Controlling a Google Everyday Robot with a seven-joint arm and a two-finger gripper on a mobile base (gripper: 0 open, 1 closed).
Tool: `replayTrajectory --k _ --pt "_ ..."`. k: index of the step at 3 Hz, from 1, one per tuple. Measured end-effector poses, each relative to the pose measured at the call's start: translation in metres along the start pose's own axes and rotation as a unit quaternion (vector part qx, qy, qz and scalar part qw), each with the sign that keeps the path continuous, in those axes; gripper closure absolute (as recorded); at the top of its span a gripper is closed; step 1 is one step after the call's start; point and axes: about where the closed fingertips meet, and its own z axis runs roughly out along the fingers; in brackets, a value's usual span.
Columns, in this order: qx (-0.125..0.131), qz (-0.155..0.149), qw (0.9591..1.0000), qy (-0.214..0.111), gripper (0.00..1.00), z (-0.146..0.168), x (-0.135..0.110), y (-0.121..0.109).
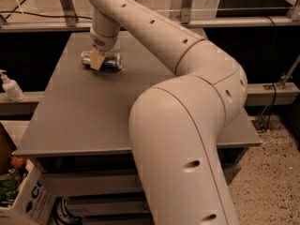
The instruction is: Place redbull can upright
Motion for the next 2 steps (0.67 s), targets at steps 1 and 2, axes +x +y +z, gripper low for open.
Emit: replayTrajectory --k 1,2 --pt "-0.010 0.004 0.9999 0.003 1.00 -0.008 0.007 0.003" --pt "-0.015 0.011 0.9998 -0.009 1.00 -0.030 0.019 0.011"
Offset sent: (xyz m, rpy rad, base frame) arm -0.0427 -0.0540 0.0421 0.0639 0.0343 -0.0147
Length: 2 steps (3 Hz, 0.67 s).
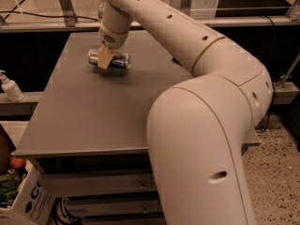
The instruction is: Place redbull can upright
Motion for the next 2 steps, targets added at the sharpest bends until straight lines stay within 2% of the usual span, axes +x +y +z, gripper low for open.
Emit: replayTrajectory --k 1,2 --pt "0.003 0.003 0.9994 -0.035 1.00 -0.034 0.010 0.012" --pt "0.010 0.004 0.9962 -0.087 1.00 -0.066 0.014 0.027"
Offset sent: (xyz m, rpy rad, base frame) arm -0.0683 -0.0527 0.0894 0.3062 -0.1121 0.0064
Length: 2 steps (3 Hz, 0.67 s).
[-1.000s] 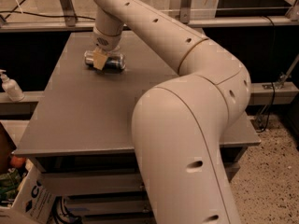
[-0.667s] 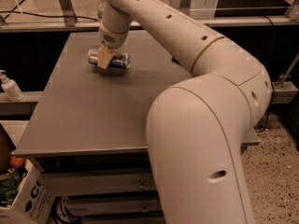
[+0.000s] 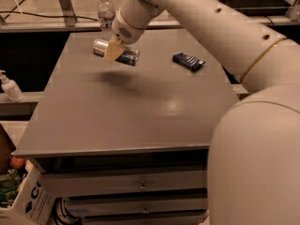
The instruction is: Place redbull can upright
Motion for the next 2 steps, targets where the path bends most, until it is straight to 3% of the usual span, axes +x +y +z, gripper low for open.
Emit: replayTrajectory --k 1,2 --pt "0.003 0.012 0.9976 -0.068 1.00 -0.023 0.001 0.009" --pt "0.007 0.030 0.9914 -0.127 1.00 -0.043 0.007 0.018"
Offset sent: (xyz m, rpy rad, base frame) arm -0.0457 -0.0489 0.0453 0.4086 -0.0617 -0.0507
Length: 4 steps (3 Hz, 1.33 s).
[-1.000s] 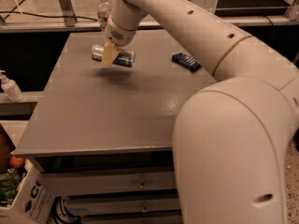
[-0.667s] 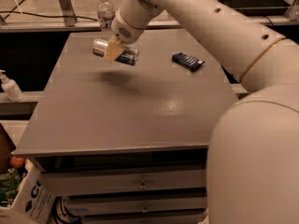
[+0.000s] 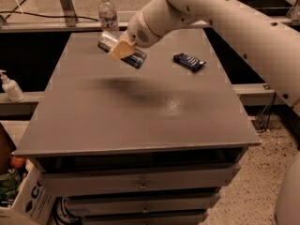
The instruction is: Place redbull can upright
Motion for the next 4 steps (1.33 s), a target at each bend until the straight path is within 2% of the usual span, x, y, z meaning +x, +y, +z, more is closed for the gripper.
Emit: replayTrajectory --k 1,2,4 --pt "0.000 0.017 0.9986 -0.050 1.00 -0.015 0.005 0.007" --pt "-0.002 0.031 0.9946 -0.099 1.00 -0.027 0.012 0.018" --pt "-0.001 0.031 0.9835 -0.178 1.00 -0.045 0.021 0.034"
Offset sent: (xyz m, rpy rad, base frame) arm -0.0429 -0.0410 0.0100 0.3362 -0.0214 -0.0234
